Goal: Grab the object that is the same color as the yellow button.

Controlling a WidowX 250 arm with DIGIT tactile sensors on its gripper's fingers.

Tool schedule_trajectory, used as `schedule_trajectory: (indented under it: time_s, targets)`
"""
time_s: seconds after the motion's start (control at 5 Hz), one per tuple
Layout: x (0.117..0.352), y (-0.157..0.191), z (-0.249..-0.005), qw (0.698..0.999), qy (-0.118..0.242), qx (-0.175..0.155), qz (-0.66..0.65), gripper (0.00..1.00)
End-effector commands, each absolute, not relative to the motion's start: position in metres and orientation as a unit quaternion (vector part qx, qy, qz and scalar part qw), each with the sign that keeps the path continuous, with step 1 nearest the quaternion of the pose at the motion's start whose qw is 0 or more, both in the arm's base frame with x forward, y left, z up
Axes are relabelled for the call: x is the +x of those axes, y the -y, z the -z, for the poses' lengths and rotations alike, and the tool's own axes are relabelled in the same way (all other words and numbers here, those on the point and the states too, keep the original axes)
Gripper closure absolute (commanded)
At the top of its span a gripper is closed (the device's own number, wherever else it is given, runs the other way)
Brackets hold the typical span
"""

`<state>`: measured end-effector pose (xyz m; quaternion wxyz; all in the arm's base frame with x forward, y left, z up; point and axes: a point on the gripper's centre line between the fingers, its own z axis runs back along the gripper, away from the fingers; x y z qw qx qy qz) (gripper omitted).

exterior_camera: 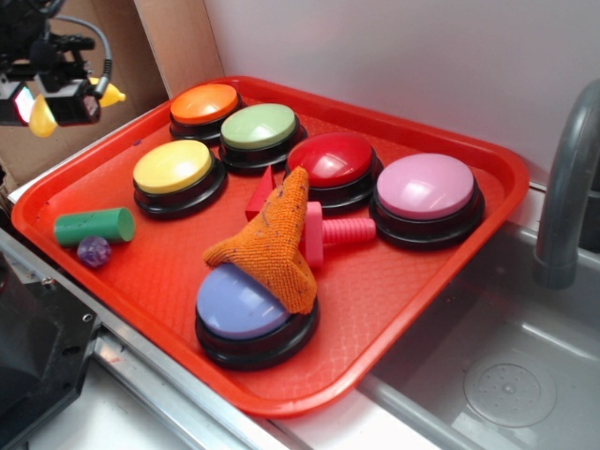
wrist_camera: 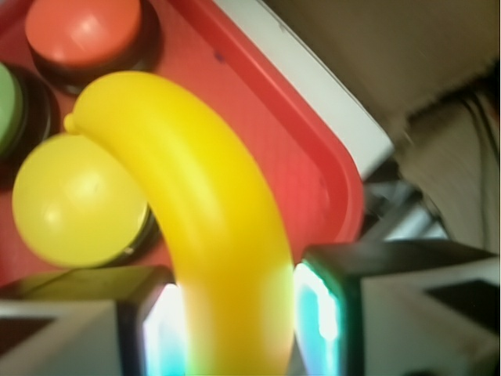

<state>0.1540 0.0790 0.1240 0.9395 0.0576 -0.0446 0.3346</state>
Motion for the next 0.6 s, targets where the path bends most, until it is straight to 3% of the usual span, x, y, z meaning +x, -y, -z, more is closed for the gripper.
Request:
schedule_trajectory:
  time_s: [0.0,0.2,0.4]
  targets:
    - [0.1695,-0.0234,-0.1431,0.965,0.074,-0.007,-0.253,1.00]
    - [0.1702,-0.0241,-0.1391,0.972,0.057,-0.020,-0.228,1.00]
    - [0.1712,-0.0326,-0.1417,0.972,0.048,0.002,-0.228,0.96]
